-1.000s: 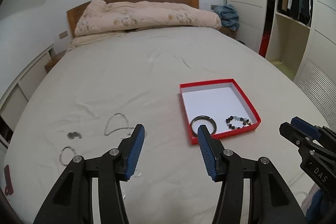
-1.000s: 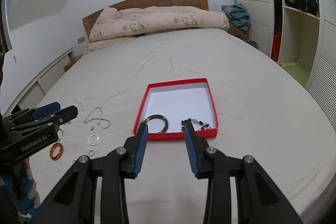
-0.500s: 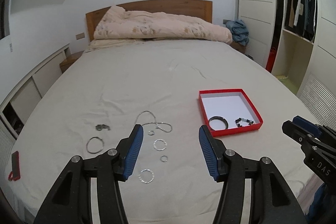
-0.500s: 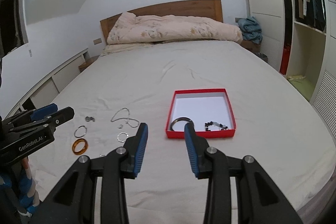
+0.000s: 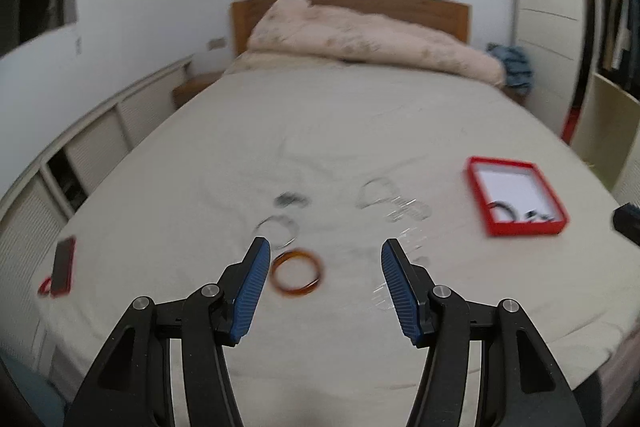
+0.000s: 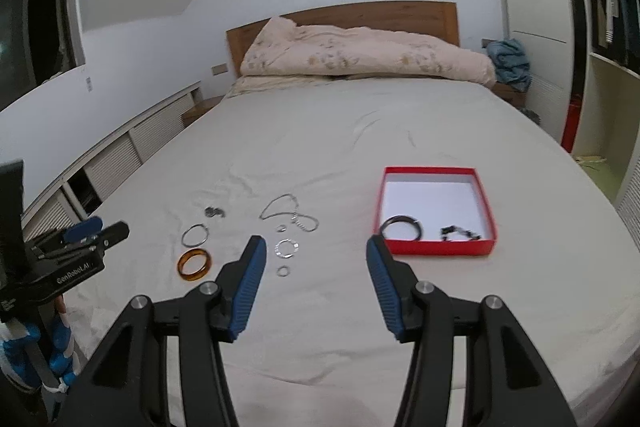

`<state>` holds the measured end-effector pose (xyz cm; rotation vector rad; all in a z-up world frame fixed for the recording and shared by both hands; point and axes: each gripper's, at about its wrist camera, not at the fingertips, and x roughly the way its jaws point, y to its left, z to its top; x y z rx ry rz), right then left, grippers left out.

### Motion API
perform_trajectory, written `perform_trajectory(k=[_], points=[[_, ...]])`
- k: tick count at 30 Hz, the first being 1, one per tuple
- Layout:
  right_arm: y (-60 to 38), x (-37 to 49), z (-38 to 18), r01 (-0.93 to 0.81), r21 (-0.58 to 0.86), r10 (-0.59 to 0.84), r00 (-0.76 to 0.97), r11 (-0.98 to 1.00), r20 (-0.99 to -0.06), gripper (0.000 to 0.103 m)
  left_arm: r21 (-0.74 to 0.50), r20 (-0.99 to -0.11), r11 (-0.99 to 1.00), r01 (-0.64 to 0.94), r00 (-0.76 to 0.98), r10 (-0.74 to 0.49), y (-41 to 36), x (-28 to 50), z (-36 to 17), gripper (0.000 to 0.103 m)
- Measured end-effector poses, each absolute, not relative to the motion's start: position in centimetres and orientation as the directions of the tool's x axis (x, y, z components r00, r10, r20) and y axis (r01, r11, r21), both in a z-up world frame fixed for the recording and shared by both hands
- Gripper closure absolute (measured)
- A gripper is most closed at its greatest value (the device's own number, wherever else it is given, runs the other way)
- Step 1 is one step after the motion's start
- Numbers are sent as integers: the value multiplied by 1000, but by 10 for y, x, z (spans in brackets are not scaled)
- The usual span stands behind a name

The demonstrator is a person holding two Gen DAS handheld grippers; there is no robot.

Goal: Organize jewelry
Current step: 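Withdraw both open grippers from the box back toward the jewelry, then grasp the amber bangle with the left gripper while the right gripper grasps the twisted silver hoop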

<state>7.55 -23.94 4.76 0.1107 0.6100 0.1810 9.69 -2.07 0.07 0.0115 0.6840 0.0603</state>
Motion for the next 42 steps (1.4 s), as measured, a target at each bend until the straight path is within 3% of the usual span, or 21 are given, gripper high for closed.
perform_trajectory(k=[7, 14, 26, 30, 34, 42], points=[[-206, 96, 13, -204, 179, 271, 734, 962, -622, 53, 19, -697, 985, -169, 705, 135, 44, 102, -49, 45], [-176, 126, -29, -265, 197, 326, 646, 944, -690, 54, -16, -751, 979, -201, 649, 121, 69, 127, -85, 45], [-138, 188, -106, -329, 231, 374, 489, 916, -788, 71, -44, -819, 984, -170, 570, 61, 65, 195, -137, 49], [-126, 203, -124, -353, 238, 386, 443, 905, -809, 83, -41, -840, 983, -180, 540, 64, 67, 211, -153, 55], [-115, 213, -138, -379, 223, 378, 405, 898, -832, 86, -52, -858, 982, -184, 511, 51, 70, 220, -165, 62], [-102, 223, -161, -405, 171, 328, 359, 898, -874, 89, -29, -873, 986, -165, 485, 56, 66, 224, -180, 62]])
